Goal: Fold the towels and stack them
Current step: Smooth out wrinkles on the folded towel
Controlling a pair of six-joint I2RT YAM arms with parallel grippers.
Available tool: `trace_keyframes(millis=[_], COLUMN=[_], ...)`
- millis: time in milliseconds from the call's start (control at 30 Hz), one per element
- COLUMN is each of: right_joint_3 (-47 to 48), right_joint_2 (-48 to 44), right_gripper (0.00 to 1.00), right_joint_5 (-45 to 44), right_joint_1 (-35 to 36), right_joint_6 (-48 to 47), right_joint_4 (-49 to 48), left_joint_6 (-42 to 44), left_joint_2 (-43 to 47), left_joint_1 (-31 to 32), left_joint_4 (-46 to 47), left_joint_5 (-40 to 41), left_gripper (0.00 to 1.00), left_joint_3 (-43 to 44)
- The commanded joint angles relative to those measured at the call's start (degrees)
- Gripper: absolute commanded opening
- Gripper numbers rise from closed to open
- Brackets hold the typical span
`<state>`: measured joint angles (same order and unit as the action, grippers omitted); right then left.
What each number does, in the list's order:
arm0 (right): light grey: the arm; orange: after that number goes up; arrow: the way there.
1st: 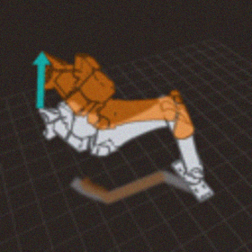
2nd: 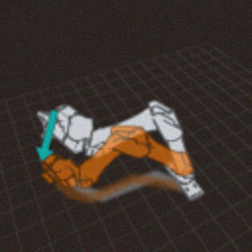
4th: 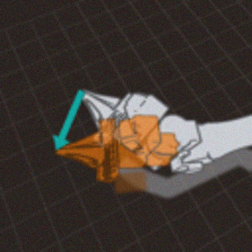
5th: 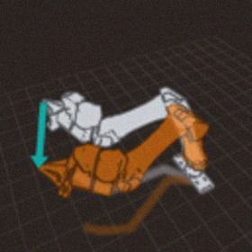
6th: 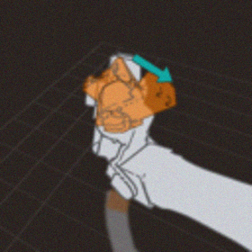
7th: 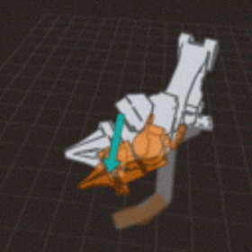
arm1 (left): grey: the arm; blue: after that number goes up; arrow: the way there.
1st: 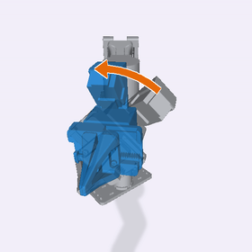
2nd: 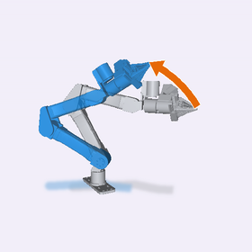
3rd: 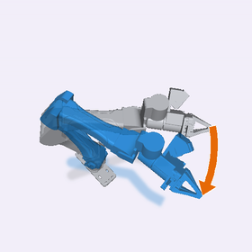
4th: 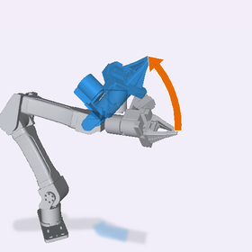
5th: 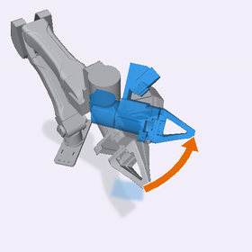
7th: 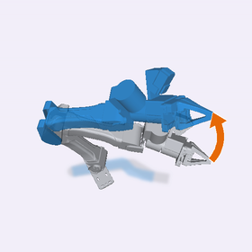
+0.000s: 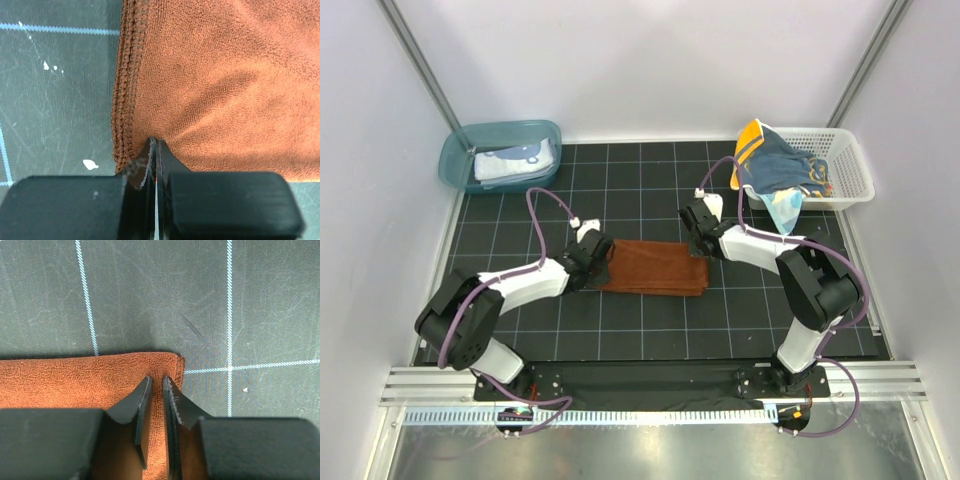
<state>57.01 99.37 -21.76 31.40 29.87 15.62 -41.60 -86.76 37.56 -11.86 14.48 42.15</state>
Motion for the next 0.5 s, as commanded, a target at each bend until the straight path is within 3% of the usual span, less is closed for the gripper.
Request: trace_keyframes(millis=[0, 367, 467], right_joint_3=[1.43, 1.26, 1.61], right_joint_2=[0.03, -2.25, -4.01], right_gripper=[0.23, 0.40, 0.47], right_joint_5=[-4.26, -3.03, -1.62], right_joint_1=[-0.90, -0.90, -0.90], right_joint_6=[-0.43, 0.10, 0.28], right_joint_4=[1.70, 2.05, 2.49], left_joint_6=[0.12, 0.30, 0.56], left_joint_2=[1.85, 7.04, 8.71], left_joint_1=[0.58, 0.67, 0.67], left_joint_4=[-6.95, -11.43, -12.31], left_joint_5=[0.64, -0.77, -0.68], left_gripper=[0.00, 0.00, 0.09], left_joint_3=[-3.03, -1.46, 0.11])
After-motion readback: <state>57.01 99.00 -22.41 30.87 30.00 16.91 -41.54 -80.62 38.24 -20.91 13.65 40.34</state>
